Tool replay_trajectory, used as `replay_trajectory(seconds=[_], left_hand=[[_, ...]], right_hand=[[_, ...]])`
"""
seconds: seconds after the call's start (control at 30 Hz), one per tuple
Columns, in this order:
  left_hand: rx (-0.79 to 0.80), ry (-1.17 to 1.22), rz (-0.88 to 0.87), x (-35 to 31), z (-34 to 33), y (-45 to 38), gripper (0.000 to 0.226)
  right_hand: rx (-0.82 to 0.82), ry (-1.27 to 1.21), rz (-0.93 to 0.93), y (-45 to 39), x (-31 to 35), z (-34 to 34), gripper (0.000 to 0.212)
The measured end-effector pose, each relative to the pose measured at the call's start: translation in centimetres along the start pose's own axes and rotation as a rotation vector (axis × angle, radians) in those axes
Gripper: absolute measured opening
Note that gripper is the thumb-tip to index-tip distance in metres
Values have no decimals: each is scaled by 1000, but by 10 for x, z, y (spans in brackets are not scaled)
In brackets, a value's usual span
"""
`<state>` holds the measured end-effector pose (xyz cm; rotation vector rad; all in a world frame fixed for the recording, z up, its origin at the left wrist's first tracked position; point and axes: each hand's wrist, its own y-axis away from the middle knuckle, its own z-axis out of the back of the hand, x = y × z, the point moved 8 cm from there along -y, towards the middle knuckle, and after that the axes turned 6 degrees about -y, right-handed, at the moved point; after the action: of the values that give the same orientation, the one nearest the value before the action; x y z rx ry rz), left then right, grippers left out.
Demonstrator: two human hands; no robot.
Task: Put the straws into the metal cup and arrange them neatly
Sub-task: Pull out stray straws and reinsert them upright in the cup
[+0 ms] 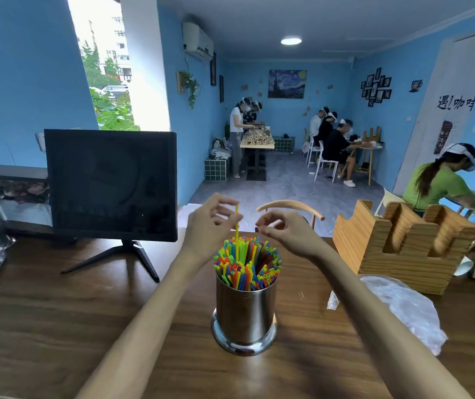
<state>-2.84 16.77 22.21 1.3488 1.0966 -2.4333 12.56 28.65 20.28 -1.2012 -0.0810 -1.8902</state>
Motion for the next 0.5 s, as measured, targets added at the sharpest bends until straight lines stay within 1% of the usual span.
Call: replay_trajectory(seconds=[0.03,0.07,0.13,0.2,0.37,0.43,0.5], left_hand=[[54,-101,-4,5,-7,4,18],[106,-183,-2,11,-14,9,18],[201,-304,9,22,-23,15,16],[270,-371,7,30,-28,18,14],[301,-392,10,33,-28,13,13],[318,-395,13,32,-28,13,13],[322,-391,11,32,-29,14,11]], right_hand=[[-17,59,-28,-4,-7,0,11],[-1,133,-62,-8,-13,-4,17],[80,244,-127,-12,-25,-16,30],[136,254,-158,-12,-29,-25,35],[151,212,-171,-17,-32,-31,26],[155,226,-165,-18,-30,-32,25],[124,257,-153,-19,-28,-29,24]])
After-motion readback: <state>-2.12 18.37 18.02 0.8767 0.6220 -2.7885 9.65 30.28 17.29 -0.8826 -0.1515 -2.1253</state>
